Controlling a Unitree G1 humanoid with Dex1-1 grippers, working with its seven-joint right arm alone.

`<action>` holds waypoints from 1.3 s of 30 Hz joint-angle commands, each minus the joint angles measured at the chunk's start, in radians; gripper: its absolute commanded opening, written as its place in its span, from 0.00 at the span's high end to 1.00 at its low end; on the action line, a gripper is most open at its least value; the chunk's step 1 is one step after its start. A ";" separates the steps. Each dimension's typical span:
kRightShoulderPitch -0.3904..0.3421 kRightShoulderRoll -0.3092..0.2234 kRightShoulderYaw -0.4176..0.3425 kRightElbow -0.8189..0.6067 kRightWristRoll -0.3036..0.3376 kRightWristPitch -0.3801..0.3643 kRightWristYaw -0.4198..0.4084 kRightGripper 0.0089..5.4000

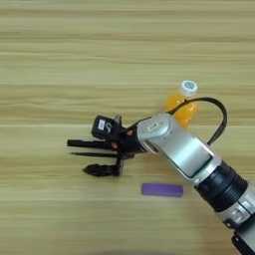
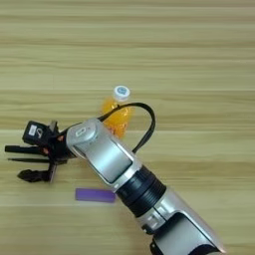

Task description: Move the objects on the table

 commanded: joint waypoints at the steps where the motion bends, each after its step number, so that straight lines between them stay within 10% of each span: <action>1: -0.048 0.001 -0.026 -0.032 -0.004 -0.018 -0.012 0.01; 39: -0.012 -0.012 -0.010 -0.017 -0.004 -0.020 0.052 0.71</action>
